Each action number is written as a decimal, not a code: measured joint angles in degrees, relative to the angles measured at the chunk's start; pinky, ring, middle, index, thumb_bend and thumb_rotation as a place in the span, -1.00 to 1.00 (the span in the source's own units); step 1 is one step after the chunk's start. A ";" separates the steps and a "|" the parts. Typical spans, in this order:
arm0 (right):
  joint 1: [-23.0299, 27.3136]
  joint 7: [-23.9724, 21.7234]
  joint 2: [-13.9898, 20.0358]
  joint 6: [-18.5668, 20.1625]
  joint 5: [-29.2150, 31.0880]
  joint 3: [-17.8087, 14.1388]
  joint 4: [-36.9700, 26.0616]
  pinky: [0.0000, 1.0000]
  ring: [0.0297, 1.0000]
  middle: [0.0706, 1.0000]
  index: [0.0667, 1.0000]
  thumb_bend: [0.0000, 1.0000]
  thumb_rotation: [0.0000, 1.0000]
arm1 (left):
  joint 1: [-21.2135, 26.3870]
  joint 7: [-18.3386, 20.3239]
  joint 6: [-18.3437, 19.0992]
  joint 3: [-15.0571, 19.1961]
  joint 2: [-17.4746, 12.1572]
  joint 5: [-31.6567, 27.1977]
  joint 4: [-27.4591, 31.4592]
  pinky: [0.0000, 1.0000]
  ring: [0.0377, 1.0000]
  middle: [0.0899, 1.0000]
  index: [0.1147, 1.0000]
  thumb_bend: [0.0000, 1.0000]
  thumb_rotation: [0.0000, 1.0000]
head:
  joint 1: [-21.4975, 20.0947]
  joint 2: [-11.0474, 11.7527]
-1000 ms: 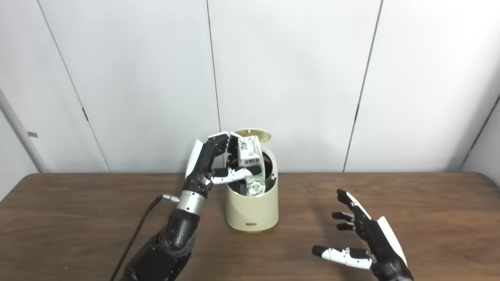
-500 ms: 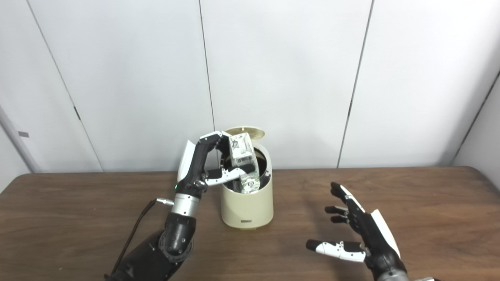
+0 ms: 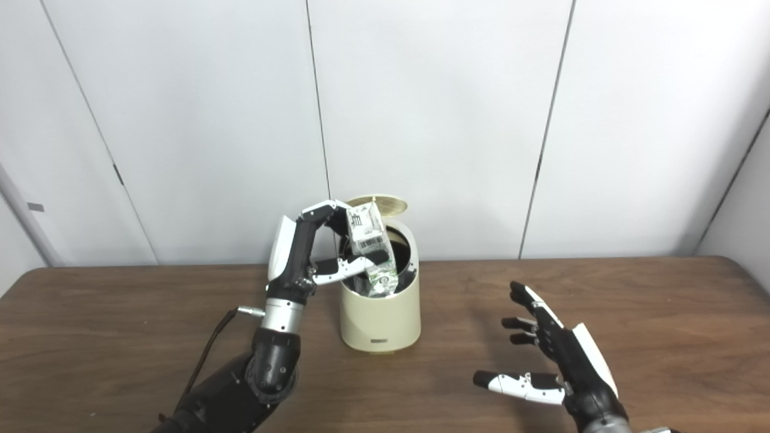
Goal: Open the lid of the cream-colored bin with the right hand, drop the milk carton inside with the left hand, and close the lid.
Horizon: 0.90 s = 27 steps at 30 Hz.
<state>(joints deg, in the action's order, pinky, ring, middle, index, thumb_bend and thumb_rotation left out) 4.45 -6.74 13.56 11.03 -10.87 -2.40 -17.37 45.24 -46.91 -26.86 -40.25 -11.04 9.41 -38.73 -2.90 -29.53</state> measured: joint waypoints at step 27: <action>-1.45 -0.07 0.55 -0.41 -0.43 0.97 -0.28 0.46 0.46 0.80 0.82 0.38 -0.57 | 1.75 -6.17 -0.01 -3.48 -0.45 0.04 -2.69 -0.05 -0.13 -0.13 -0.14 0.01 -1.00 | -0.35 -0.44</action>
<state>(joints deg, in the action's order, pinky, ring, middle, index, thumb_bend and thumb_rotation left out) 3.00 -6.81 14.10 10.62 -11.30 -1.43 -17.65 46.99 -53.07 -26.87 -43.72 -11.49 9.45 -41.42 -3.25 -29.97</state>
